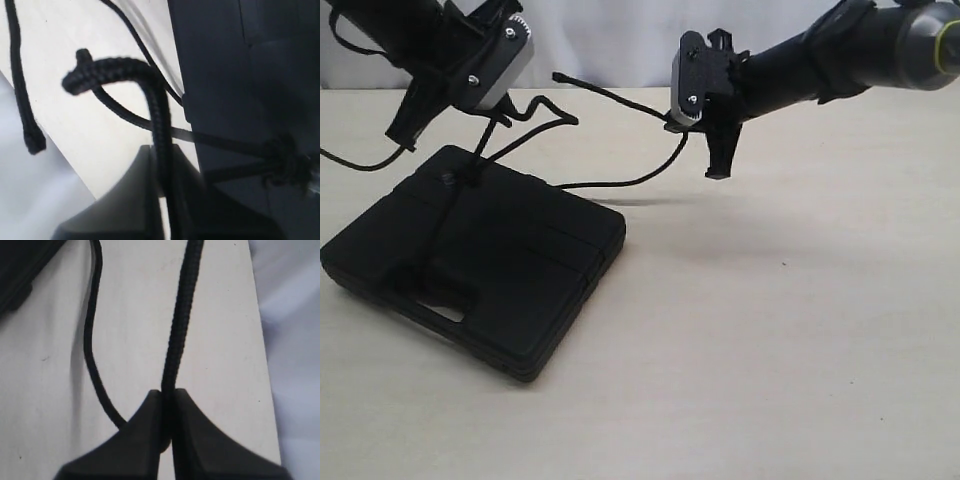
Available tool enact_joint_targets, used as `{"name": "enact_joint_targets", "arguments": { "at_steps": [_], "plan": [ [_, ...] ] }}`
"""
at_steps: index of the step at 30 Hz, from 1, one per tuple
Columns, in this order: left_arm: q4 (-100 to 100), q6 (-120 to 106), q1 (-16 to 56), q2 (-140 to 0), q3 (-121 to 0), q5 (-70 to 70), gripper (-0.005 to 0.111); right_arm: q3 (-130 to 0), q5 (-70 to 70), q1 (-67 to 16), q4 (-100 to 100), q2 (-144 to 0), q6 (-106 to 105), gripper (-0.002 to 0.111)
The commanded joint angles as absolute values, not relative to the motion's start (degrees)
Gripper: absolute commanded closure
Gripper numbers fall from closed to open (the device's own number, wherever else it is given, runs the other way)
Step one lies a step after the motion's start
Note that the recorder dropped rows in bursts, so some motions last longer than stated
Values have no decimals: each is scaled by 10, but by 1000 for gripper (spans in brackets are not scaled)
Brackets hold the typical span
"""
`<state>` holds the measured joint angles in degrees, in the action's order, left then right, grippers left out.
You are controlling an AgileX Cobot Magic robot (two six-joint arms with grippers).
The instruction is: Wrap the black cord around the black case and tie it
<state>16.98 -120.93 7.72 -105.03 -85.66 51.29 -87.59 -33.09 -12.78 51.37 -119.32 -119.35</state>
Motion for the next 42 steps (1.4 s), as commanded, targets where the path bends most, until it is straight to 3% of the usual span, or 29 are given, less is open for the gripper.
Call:
{"name": "enact_joint_targets", "arguments": {
  "at_steps": [1,12,27,31,42],
  "plan": [
    [167,-1228,96,-1045,-861,504,107,-879,-386,-128,412,-1166,-1214,104],
    [142,-1228,100,-1045,-861,578,107,-879,-443,-149,334,-1165,-1214,104],
    [141,-1228,100,-1045,-861,565,107,-879,-231,-207,298,-1150,-1214,104],
    [141,-1228,100,-1045,-861,549,107,-879,-217,-208,191,-1139,-1214,104],
    [80,-1228,100,-1046,-861,491,107,-879,-166,-250,134,-1138,-1214,104]
  ]
}}
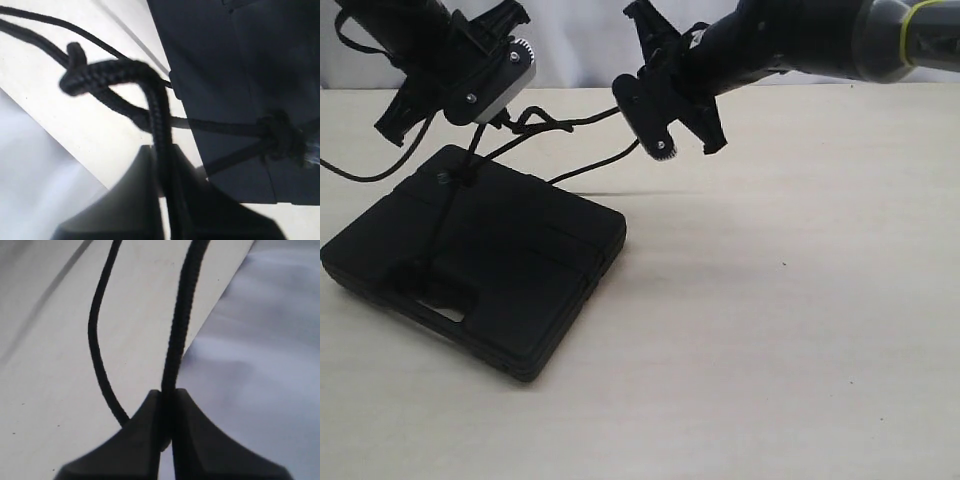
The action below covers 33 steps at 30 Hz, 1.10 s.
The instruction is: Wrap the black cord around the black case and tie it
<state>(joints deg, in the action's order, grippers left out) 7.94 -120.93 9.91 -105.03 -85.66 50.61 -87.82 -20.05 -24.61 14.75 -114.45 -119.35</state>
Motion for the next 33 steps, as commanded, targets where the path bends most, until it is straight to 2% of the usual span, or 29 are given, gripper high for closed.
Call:
{"name": "enact_joint_targets", "arguments": {
  "at_steps": [1,18,23,28,31,33],
  "plan": [
    [82,-1228,100,-1047,-861,493,107,-879,-166,-250,126,-1138,-1214,104],
    [131,-1219,100,-1056,-861,500,107,-879,-223,-304,192,-1138,-1213,104],
    [213,-1102,100,-1056,-861,502,107,-879,-273,-306,277,-1138,-1213,104],
    [213,-998,100,-1056,-861,508,107,-879,-305,-308,318,-1138,-1213,104],
    [201,-948,100,-1056,-861,514,100,-879,-330,-308,353,-1138,-1213,104],
    [202,-925,100,-1056,-861,516,90,-879,-337,-308,365,-1138,-1213,104]
  ]
}}
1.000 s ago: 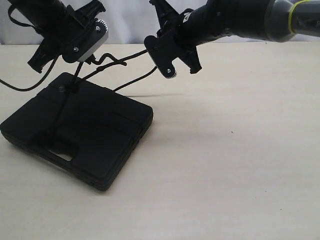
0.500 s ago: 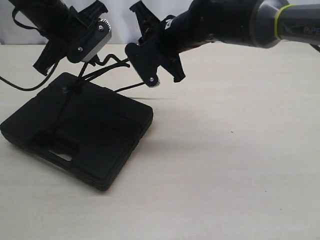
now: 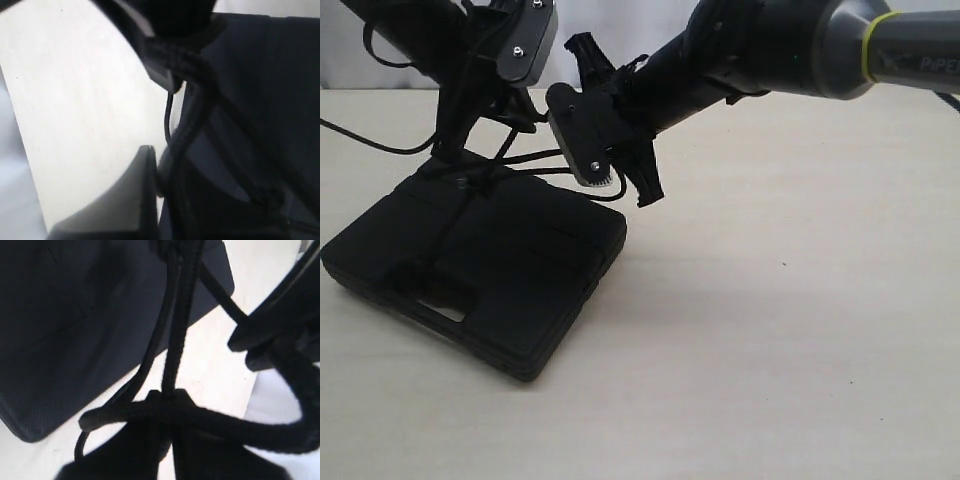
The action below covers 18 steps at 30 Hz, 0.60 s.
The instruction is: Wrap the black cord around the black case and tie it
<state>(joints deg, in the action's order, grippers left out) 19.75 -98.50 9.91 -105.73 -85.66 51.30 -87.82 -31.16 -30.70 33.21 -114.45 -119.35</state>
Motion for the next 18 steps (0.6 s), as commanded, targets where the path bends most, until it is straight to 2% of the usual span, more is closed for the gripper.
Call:
{"name": "enact_joint_targets", "arguments": {
  "at_steps": [1,4,5,7,9,14,18],
  "plan": [
    [207,-913,100,-1056,-861,517,84,-879,-337,-308,376,-1138,-1212,104],
    [203,-854,100,-1056,-861,514,65,-879,-338,-306,395,-1138,-1191,104],
    [202,-809,100,-1056,-861,510,50,-879,-351,-306,398,-1138,-1182,104],
    [197,-746,100,-1056,-861,509,34,-879,-360,-306,398,-1138,-1158,104],
    [166,-729,100,-1048,-861,537,28,-879,-356,-306,398,-1138,-1116,104],
    [16,-631,100,-988,-895,619,29,-879,-368,-306,437,-1138,-1087,104],
    [-8,-616,100,-958,-899,651,29,-879,-368,-306,458,-1138,-1073,104]
  ]
}}
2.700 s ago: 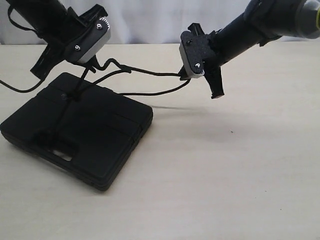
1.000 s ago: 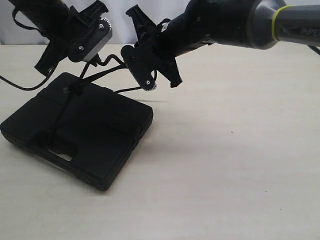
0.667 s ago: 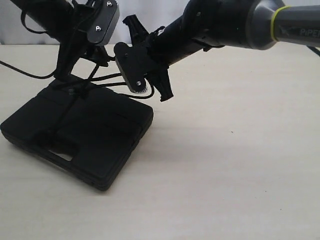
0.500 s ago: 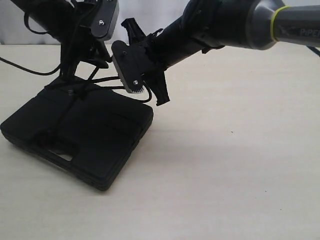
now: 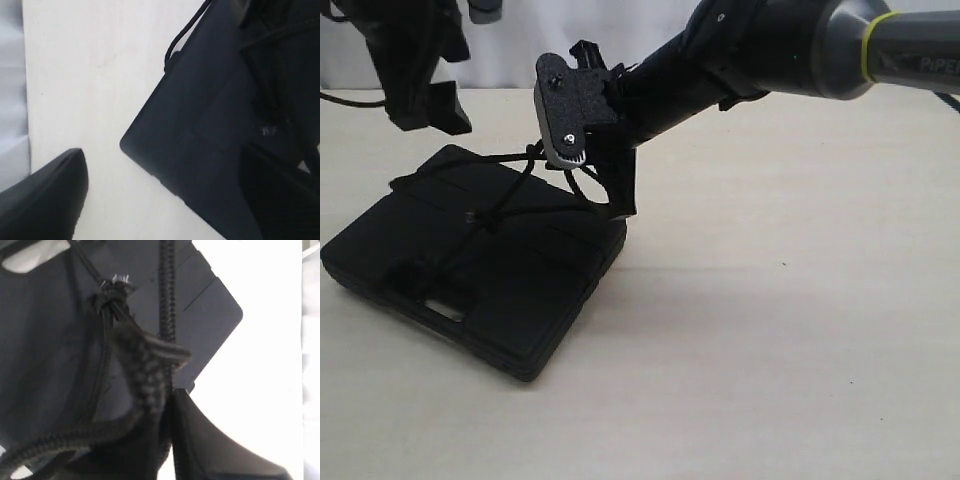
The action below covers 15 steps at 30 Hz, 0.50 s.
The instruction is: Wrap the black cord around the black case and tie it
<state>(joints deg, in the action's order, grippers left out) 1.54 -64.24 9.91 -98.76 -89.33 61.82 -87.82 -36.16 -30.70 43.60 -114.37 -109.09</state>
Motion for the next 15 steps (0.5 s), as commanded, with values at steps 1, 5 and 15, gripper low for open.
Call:
{"name": "enact_joint_targets", "arguments": {
  "at_steps": [1,5,15],
  "plan": [
    [0,-616,100,-953,-899,678,29,-879,-365,-306,458,-1138,-1046,104],
    [37,-617,100,-962,-899,700,29,-879,-363,-306,458,-1138,-979,104],
    [102,-617,100,-965,-878,694,29,-879,-362,-306,458,-1138,-880,104]
  ]
}}
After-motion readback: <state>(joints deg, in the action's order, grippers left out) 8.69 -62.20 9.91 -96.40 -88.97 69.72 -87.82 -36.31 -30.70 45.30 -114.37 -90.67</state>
